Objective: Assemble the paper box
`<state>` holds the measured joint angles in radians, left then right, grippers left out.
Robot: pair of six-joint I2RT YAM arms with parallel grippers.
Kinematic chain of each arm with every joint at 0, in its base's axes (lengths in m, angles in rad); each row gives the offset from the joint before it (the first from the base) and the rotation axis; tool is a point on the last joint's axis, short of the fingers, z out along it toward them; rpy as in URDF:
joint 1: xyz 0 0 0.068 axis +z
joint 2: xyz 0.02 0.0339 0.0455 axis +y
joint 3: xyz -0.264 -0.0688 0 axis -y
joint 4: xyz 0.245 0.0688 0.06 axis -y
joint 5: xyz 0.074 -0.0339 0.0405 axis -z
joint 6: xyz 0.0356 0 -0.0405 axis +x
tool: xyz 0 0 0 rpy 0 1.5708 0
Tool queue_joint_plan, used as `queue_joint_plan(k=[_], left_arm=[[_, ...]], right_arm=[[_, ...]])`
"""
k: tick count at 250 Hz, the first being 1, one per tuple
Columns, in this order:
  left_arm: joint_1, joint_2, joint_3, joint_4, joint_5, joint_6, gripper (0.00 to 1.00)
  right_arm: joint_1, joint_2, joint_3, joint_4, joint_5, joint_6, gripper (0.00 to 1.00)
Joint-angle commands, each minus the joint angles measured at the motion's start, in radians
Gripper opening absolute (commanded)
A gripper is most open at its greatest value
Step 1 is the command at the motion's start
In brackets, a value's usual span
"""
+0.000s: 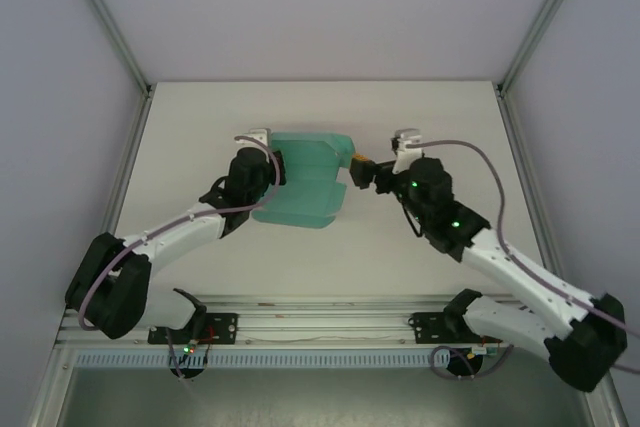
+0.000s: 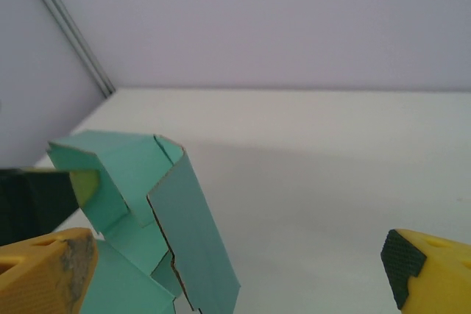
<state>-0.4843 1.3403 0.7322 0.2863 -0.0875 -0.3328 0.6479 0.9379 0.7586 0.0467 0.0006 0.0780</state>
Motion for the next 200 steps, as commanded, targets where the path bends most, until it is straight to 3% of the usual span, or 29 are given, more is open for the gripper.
queue_joint_plan(k=[1,19,47,96,164,200], left_arm=[[0.000,-0.032,-0.001,-0.004,-0.017,0.028,0.00],[-0.001,-0.032,-0.005,0.006,-0.006,0.031,0.00],[0.001,-0.027,-0.008,0.018,0.009,0.032,0.00],[-0.001,-0.003,0.003,0.026,0.046,0.037,0.00],[-0.001,0.035,0.014,0.022,0.038,0.037,0.00],[-0.002,0.047,0.021,0.020,0.040,0.029,0.00]], right_arm=[[-0.072,-0.062,-0.021,-0.098,-0.052,0.026,1.00],[-0.149,-0.063,-0.011,-0.136,-0.145,0.049,0.97],[-0.215,-0.015,0.021,-0.172,-0.332,0.001,0.84],[-0.217,0.169,0.122,-0.174,-0.515,-0.053,0.66],[-0.208,0.379,0.247,-0.131,-0.812,-0.091,0.55],[-0.180,0.451,0.276,-0.104,-0.839,-0.072,0.48]])
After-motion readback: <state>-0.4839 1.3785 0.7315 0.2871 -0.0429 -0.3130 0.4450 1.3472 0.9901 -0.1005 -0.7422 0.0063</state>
